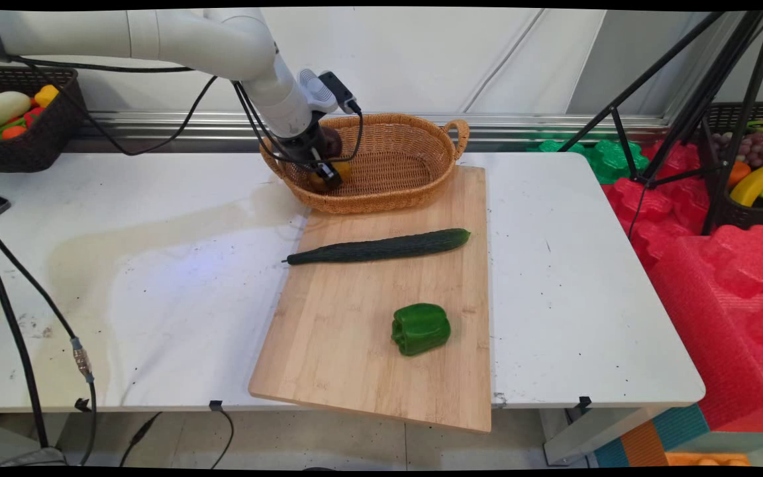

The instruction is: Place the picked object on the cutting board

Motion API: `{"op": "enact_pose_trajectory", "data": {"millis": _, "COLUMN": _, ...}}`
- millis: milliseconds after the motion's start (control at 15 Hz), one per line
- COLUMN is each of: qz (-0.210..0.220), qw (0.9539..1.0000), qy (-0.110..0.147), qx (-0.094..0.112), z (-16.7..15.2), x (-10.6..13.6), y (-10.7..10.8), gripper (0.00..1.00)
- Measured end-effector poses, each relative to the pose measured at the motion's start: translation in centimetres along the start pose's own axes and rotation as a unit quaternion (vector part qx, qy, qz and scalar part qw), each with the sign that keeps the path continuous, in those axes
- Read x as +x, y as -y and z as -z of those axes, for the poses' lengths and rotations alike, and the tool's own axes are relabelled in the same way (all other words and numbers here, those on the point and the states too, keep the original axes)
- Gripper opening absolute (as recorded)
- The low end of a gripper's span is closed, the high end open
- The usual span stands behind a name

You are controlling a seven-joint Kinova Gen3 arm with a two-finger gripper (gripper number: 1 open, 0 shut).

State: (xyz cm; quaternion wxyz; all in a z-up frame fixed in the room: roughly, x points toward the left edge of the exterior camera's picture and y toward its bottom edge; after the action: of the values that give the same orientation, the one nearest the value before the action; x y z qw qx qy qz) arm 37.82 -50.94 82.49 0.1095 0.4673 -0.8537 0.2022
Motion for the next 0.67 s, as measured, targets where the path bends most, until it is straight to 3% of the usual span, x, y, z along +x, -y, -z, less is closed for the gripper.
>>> {"op": "enact_pose_trajectory", "data": {"millis": 400, "qz": 0.010, "qw": 0.9997, "qy": -0.017, "qx": 0.011, "z": 1.3, "x": -0.2, "y": -0.7, "gripper": 0.00}}
{"op": "enact_pose_trajectory", "data": {"millis": 667, "qz": 0.011, "qw": 0.9982, "qy": -0.054, "qx": 0.024, "z": 5.2, "x": 0.0, "y": -2.0, "gripper": 0.00}}
